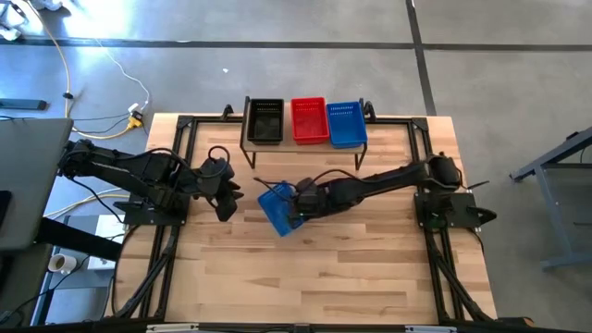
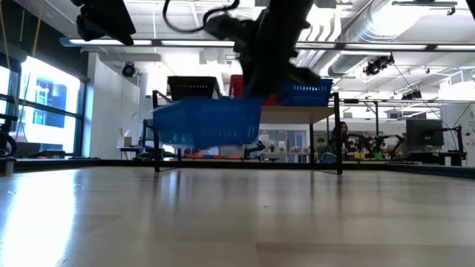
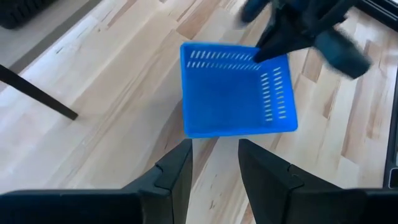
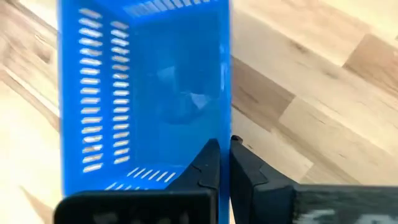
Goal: Stack baskets on shelf by color
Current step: Stack the blue bin on top of the stacked blue bins on the shelf
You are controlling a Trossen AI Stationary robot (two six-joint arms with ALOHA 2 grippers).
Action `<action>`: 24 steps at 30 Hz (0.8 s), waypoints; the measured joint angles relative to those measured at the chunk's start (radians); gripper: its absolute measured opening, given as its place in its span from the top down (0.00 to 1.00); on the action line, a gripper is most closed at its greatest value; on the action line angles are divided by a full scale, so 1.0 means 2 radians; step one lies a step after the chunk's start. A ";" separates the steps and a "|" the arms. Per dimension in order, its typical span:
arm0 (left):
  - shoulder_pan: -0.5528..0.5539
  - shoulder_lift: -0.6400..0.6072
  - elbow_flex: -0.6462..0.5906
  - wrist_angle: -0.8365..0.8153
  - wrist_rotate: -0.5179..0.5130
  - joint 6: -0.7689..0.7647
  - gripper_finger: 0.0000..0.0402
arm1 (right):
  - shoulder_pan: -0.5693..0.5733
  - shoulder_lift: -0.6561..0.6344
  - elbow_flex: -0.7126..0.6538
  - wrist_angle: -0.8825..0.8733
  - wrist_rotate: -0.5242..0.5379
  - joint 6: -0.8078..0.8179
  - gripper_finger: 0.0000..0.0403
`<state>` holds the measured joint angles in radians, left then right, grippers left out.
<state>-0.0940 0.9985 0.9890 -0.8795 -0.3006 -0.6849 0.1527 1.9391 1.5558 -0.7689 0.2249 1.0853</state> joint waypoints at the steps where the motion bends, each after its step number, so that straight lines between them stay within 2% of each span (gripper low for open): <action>1: 0.000 0.000 0.000 0.000 -0.001 0.000 0.70 | 0.002 -0.005 0.000 -0.003 0.006 0.005 1.00; 7: 0.001 0.000 0.000 0.004 -0.007 0.004 0.70 | 0.007 -0.044 0.000 -0.013 0.033 0.009 1.00; 17: 0.001 0.000 0.000 0.005 -0.058 0.004 0.70 | -0.001 -0.122 0.000 -0.064 0.110 0.002 1.00; 24: 0.001 0.000 0.000 0.005 -0.065 0.004 0.70 | -0.013 -0.189 0.000 -0.090 0.148 -0.025 1.00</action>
<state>-0.0921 0.9985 0.9890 -0.8696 -0.4309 -0.6765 0.1272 1.5619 1.5562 -0.9488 0.5217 1.0350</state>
